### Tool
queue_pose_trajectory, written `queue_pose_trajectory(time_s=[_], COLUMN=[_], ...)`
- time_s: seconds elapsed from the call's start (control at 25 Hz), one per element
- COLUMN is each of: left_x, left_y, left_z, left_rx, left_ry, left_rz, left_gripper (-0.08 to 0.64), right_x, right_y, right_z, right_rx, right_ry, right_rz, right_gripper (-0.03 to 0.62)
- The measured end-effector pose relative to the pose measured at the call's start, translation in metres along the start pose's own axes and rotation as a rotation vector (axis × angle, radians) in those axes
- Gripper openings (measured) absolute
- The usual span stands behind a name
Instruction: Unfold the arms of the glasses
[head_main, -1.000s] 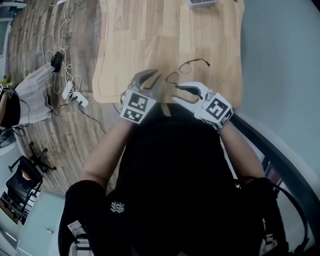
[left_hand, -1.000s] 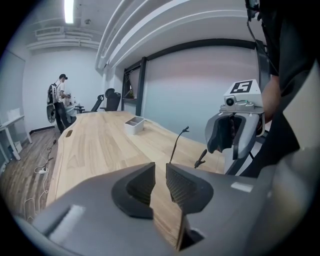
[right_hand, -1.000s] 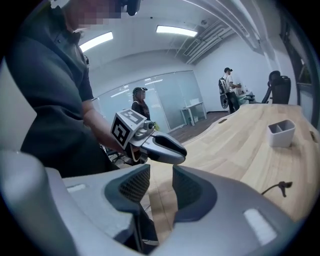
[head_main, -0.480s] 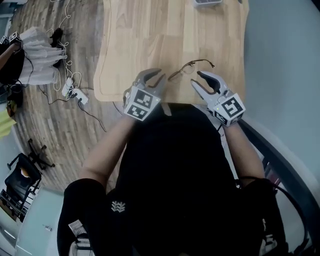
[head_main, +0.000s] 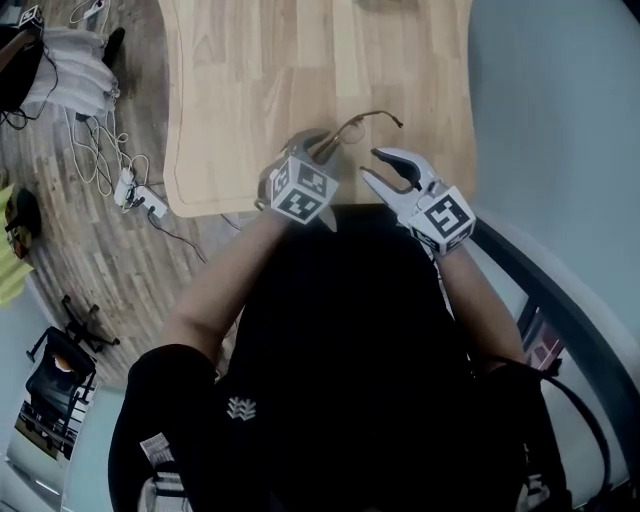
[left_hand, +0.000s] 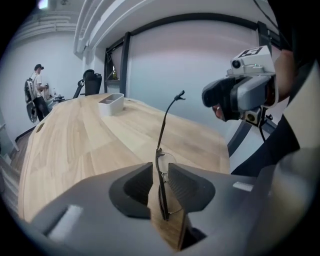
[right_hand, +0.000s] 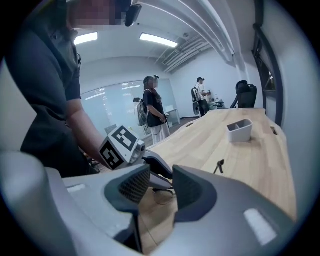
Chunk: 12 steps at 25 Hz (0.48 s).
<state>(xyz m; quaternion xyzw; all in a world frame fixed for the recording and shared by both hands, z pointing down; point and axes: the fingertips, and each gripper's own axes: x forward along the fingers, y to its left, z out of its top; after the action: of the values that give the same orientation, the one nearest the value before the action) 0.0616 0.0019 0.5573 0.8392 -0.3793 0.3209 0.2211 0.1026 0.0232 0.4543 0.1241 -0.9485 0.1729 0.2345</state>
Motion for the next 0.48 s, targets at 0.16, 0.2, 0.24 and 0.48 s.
queue_pose_trajectory(time_s=[0.16, 0.2, 0.24, 0.48], left_x=[0.021, 0.025, 0.028, 0.031], left_y=[0.004, 0.004, 0.003, -0.006], left_z=[-0.013, -0.016, -0.018, -0.016], left_rx=[-0.020, -0.029, -0.036, -0.034], left_ry=[0.063, 0.075, 0.088, 0.098], left_rz=[0.031, 0.032, 0.024, -0.024], left_gripper=[0.104, 0.100, 0.097, 0.034], right_x=[-0.009, -0.011, -0.014, -0.021], right_y=[-0.016, -0.021, -0.025, -0.038], right_z=[-0.015, -0.021, -0.026, -0.038], right_rx=[0.031, 0.042, 0.054, 0.101], right_ry=[0.007, 0.019, 0.031, 0.062], right_rz=[-0.033, -0.048, -0.063, -0.091], right_gripper=[0.132, 0.132, 0.132, 0.132])
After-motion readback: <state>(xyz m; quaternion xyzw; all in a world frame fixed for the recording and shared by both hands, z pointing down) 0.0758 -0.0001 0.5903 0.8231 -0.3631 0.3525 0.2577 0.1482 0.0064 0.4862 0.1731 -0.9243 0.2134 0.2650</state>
